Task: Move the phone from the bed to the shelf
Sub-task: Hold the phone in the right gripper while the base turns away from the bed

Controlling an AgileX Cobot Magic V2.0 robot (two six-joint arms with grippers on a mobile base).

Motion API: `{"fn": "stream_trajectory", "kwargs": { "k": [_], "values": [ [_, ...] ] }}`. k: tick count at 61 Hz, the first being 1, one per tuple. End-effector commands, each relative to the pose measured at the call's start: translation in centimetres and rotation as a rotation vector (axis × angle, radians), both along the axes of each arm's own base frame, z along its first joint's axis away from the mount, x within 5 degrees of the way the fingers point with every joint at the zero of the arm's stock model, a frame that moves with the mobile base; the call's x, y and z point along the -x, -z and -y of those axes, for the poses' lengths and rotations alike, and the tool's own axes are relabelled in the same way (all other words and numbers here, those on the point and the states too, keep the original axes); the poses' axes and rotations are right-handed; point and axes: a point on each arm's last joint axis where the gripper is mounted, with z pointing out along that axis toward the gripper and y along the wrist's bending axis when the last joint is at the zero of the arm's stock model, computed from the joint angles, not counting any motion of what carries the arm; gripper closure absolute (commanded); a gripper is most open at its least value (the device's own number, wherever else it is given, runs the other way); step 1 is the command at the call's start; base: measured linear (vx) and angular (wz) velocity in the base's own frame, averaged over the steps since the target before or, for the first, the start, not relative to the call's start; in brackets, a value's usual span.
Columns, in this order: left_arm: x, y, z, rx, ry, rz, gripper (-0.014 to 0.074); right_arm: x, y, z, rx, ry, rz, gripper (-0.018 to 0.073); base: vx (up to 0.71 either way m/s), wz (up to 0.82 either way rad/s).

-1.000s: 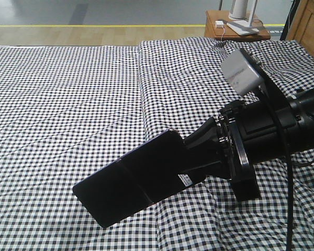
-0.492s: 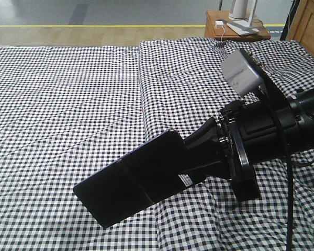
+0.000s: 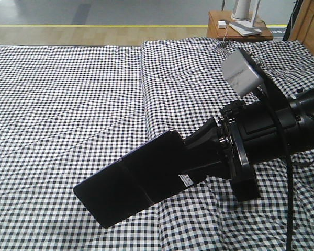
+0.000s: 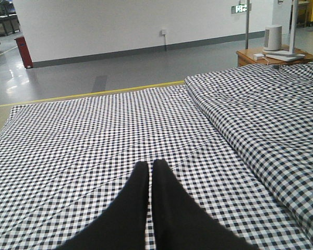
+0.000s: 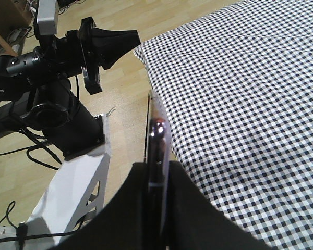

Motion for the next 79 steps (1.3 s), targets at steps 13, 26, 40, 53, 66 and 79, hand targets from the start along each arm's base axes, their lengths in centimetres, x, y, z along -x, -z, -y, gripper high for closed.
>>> {"fn": "stream_trajectory", "kwargs": {
  "k": [13,26,40,53,66,79],
  "values": [
    [0.08,-1.45,-0.02,0.017,-0.003,0.098,0.0595,1.15,-1.98,-0.11,-0.092,-0.052,0.001,0.0561,-0.02,0.09],
    [0.08,-1.45,-0.02,0.017,-0.003,0.098,0.0595,1.15,-1.98,-0.11,-0.092,-0.052,0.001,0.0561,-0.04,0.17],
    [0.08,-1.45,-0.02,0.017,-0.003,0.098,0.0595,1.15,-1.98,-0.11,-0.092,-0.052,0.001,0.0561,-0.05,0.2],
    [0.08,-1.45,-0.02,0.017,-0.003,0.098,0.0595,1.15,-1.98,-0.11,-0.092,-0.052,0.001,0.0561,-0.05,0.21],
    [0.08,-1.45,-0.02,0.017,-0.003,0.098,0.0595,1.15,-1.98,-0.11,-0.092,-0.052,0.001,0.0561,-0.06,0.23],
    [0.08,-1.45,-0.02,0.017,-0.003,0.098,0.0595,1.15,-1.98,-0.11,-0.092,-0.052,0.001,0.0561,-0.08,0.3]
  ]
}}
